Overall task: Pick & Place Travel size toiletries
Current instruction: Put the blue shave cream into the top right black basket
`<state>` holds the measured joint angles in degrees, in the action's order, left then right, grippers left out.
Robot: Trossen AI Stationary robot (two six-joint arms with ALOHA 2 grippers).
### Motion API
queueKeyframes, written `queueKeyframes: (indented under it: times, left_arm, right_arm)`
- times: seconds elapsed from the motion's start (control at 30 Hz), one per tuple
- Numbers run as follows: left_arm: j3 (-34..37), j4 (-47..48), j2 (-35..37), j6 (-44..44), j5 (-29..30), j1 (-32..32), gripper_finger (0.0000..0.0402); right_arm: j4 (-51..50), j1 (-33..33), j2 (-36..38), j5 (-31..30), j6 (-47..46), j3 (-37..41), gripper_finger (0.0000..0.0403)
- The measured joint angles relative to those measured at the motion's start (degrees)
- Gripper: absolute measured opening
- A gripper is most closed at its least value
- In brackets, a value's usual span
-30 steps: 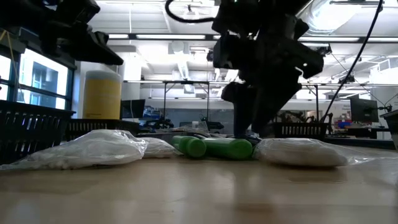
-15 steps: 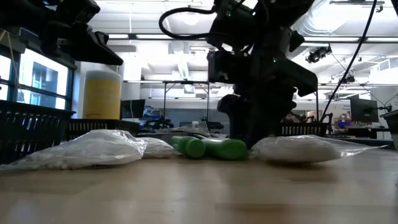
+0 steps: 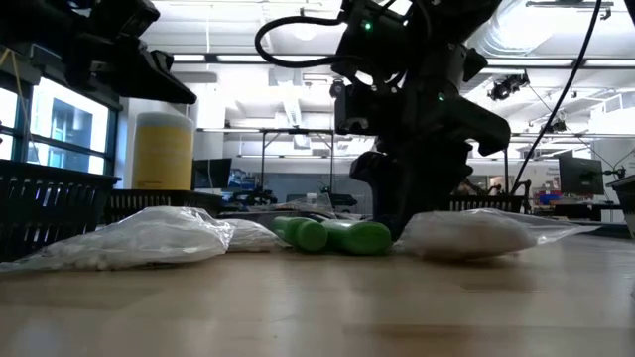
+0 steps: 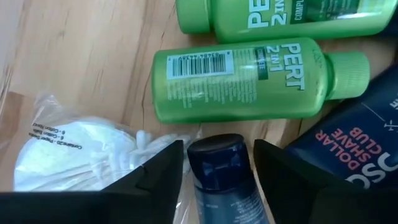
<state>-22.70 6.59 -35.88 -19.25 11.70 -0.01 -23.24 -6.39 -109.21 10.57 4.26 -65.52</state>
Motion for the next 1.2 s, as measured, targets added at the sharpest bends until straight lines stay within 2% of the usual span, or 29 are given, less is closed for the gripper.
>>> queueKeyframes:
  times: [0.3,0.57,0.7,1.0,1.2]
  left_arm:
    - [0.00,0.00,0.00,0.01,0.00,0.00,0.0000]
    - [0.00,0.00,0.00,0.00,-0.02,0.00,0.0000]
    - [0.00,0.00,0.00,0.00,-0.02,0.00,0.0000]
    - [0.00,0.00,0.00,0.00,-0.02,-0.02,0.0000]
    - [0.00,-0.02,0.00,0.00,-0.02,0.00,0.0000]
  right_arm:
    - [0.00,0.00,0.00,-0.07,-0.12,0.00,0.0130]
    - [-0.17,0.00,0.28,-0.18,-2.73,0.00,0.0139]
    - [-0.21,0.02,1.77,-0.74,-2.92,0.02,0.0128]
    - [-0.57,0.09,8.56,-8.02,-2.94,0.05,0.0141]
    - [-0.41,1.02,14.78,-14.12,-3.16,0.07,0.0124]
